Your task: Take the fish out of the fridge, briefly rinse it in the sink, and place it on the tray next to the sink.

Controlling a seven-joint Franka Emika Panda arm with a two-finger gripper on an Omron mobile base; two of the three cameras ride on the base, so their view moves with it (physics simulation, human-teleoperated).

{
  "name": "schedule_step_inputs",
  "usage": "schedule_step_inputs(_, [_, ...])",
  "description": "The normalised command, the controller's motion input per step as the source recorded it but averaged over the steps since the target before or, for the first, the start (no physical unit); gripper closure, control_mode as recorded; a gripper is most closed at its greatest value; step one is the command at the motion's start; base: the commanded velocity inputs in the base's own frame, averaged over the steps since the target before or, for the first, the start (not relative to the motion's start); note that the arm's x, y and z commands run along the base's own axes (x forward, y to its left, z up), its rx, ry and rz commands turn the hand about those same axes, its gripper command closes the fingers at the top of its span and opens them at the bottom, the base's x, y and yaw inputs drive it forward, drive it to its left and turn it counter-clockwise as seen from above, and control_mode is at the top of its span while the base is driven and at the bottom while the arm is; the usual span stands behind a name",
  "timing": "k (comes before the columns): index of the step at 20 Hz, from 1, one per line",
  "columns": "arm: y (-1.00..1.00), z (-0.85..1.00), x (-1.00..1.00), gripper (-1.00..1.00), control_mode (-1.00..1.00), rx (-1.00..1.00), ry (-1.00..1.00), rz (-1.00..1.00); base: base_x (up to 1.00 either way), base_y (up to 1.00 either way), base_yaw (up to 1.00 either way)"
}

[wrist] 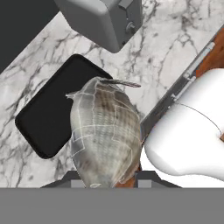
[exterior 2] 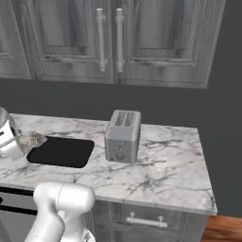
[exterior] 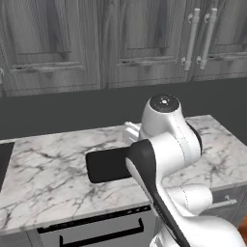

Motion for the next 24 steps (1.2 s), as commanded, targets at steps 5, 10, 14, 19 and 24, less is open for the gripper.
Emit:
schedule_step_inputs(5, [0.0,-0.07,0.36,1.0,-1.0,0.0,0.0,0.0,0.53,-0.11,0.0])
schedule_step_inputs(10, [0.01,-0.42,0.93,1.0,-1.0,0.1,0.0,-0.18,0.0,0.0,0.0])
schedule_step_inputs(14, [0.0,-0.52,0.72,1.0,-1.0,0.26,0.0,-0.23,0.0,0.0,0.0])
schedule_step_inputs(19, [0.0,-0.35,0.24,1.0,-1.0,0.28,-0.01,-0.11,0.0,0.0,0.0])
schedule_step_inputs(24, [0.13,-0.04,0.3,1.0,-1.0,0.04,0.0,-0.03,0.0,0.0,0.0])
